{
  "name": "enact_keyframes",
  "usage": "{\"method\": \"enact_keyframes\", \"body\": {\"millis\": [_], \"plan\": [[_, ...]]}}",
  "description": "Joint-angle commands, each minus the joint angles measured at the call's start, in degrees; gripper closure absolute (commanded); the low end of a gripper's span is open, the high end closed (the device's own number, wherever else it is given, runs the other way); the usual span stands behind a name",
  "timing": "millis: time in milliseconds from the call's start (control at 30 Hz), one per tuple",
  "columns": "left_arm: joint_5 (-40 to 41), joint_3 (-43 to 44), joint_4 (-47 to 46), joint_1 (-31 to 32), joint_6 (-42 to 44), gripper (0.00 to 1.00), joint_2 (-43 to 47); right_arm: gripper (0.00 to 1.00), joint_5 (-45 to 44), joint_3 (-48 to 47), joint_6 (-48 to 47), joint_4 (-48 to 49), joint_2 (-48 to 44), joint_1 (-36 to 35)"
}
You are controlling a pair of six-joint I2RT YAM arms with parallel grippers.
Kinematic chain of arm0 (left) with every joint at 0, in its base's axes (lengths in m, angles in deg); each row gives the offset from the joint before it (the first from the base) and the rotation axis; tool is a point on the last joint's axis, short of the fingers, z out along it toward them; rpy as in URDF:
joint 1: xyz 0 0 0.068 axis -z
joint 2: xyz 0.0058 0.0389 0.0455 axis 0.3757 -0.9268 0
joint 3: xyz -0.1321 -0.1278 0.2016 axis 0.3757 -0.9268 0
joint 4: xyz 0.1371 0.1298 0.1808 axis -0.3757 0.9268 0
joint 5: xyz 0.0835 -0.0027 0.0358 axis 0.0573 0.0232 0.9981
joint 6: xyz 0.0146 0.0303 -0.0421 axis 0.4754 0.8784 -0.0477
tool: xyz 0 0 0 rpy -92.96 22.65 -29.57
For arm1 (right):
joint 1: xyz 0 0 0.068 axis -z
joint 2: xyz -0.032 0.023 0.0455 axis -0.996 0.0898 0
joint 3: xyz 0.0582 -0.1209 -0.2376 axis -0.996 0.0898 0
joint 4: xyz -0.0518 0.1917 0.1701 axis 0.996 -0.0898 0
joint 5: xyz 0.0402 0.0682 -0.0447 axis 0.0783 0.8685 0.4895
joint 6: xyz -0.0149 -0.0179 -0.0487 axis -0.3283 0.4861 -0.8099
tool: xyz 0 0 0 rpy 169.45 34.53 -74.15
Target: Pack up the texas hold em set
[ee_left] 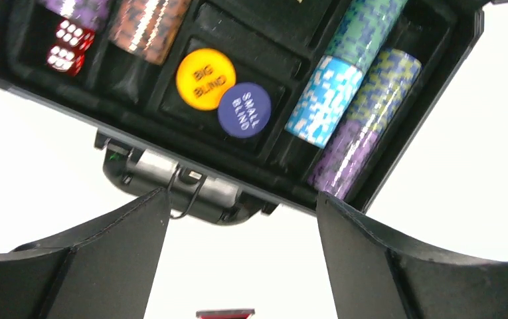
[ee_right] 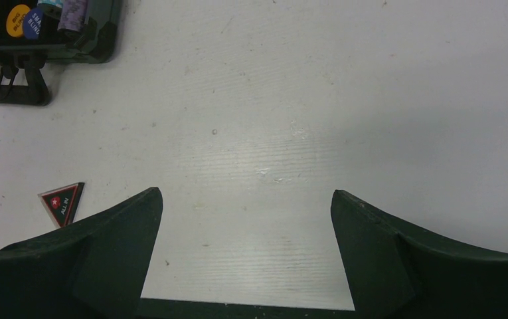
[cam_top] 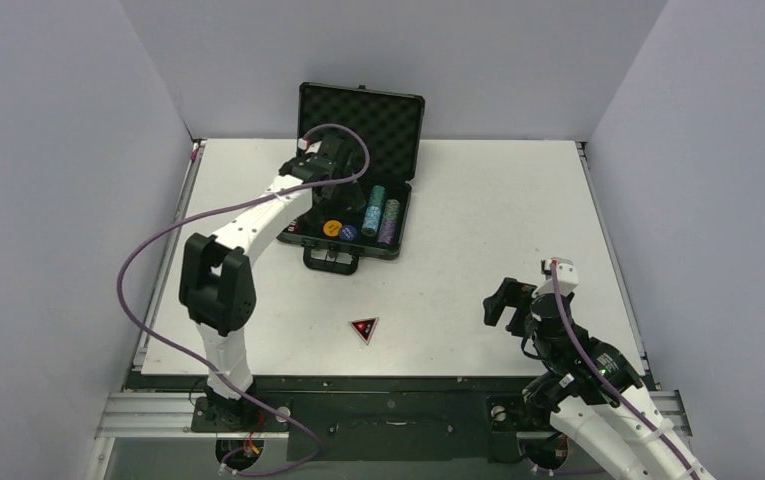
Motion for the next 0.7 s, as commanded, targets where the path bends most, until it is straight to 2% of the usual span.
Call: {"method": "enact_keyframes", "body": {"millis": [0,167,400,500,667], "plan": [[-0.9,-6.6,-0.6,0.0,1.9,0.23,8.6,0.07,-4.5,-2.6,-0.7,-0.1,0.4,-0.3],[-1.6,-16.3,-1.0,0.0,1.8,0.23,18.2,0.07,-8.7,-7.8,-2.1,-3.8,2.4,-0.3],[-4.3,-26.6,-3.2,0.2,1.9,0.25,29.0,0.07,1.0,-20.2,-1.3,-10.3,13.7,-0.3],[-5.9,-30.0,-4.2,0.5,3.4,0.26,31.8,0.07,2.5,-24.6,-0.5,-13.6,19.5,-0.3],[-7.4,-32.3,-3.6,2.2,5.9,0.27,35.4,0.07,7.1,-25.4,2.5,-13.1,19.6,-0.3]]}}
